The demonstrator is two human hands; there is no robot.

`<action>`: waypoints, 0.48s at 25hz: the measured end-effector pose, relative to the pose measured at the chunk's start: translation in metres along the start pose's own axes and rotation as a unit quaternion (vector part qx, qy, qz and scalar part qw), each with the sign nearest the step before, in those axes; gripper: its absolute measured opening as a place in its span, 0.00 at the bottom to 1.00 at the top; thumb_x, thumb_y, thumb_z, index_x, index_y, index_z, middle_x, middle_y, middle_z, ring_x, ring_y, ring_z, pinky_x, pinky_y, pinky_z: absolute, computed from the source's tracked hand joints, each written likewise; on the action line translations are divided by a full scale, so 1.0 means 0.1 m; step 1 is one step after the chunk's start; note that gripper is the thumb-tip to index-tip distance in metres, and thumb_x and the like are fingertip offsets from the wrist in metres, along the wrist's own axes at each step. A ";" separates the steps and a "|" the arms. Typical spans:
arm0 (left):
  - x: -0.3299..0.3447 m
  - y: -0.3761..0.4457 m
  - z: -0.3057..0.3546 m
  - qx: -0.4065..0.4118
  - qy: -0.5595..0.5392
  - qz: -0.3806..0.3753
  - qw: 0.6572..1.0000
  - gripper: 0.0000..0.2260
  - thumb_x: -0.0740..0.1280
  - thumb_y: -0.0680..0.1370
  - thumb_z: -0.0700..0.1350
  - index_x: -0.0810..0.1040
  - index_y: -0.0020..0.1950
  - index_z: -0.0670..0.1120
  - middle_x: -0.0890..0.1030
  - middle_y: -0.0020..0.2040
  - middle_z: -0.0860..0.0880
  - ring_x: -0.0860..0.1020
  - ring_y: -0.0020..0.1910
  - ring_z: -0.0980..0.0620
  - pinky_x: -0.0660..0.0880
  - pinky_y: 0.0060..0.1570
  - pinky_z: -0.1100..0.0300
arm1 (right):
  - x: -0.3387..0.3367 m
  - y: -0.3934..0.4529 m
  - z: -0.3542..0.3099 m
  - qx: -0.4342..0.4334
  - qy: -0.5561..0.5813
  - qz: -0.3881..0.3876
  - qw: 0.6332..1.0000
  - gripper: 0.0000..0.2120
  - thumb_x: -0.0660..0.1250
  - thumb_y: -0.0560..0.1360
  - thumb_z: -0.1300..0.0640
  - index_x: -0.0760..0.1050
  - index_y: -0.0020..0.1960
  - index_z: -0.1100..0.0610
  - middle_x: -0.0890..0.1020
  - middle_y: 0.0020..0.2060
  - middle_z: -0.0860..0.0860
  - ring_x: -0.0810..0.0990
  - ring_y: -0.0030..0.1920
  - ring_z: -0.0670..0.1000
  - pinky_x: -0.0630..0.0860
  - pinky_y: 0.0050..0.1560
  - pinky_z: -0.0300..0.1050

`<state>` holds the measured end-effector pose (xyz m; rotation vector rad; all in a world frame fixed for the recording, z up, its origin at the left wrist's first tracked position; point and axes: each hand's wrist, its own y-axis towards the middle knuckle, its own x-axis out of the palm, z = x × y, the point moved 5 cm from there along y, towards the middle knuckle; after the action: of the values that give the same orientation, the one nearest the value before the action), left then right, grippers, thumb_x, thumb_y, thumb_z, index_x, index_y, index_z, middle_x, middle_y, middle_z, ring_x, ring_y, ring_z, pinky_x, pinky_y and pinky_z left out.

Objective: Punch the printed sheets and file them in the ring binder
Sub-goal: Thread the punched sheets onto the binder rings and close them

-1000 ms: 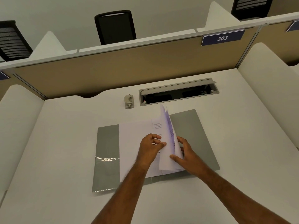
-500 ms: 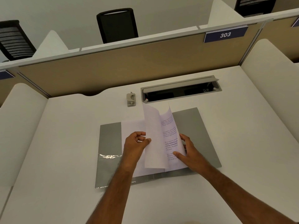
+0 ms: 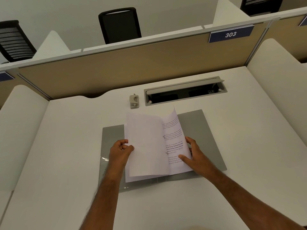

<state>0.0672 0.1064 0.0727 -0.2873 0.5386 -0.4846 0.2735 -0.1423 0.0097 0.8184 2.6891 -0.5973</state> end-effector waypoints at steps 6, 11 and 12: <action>-0.16 0.09 -0.25 -0.034 -0.004 0.039 0.999 0.10 0.71 0.78 0.40 0.78 0.59 0.44 0.83 0.50 0.44 0.81 0.45 0.47 0.78 0.41 0.57 | 0.00 0.00 0.01 -0.003 -0.003 -0.005 1.000 0.36 0.71 0.76 0.49 0.53 0.75 0.44 0.68 0.72 0.46 0.74 0.66 0.51 0.81 0.59 0.48; -0.10 0.12 -0.55 -0.072 0.045 0.039 0.996 0.15 0.75 0.77 0.45 0.75 0.60 0.45 0.80 0.50 0.47 0.81 0.53 0.43 0.76 0.47 0.55 | 0.00 0.02 0.02 -0.001 -0.004 -0.004 1.000 0.36 0.71 0.76 0.48 0.53 0.75 0.44 0.68 0.72 0.45 0.74 0.67 0.51 0.80 0.60 0.49; -0.09 0.11 -0.58 -0.076 0.065 0.043 0.994 0.16 0.76 0.76 0.48 0.74 0.59 0.47 0.79 0.51 0.48 0.80 0.54 0.43 0.77 0.52 0.53 | 0.00 0.03 0.02 0.000 -0.002 -0.005 1.000 0.36 0.72 0.76 0.48 0.53 0.75 0.43 0.68 0.72 0.45 0.74 0.67 0.51 0.80 0.60 0.50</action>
<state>0.0320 0.1126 0.0242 -0.3781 0.7141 -0.3799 0.2750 -0.1412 0.0065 0.8033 2.6910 -0.5998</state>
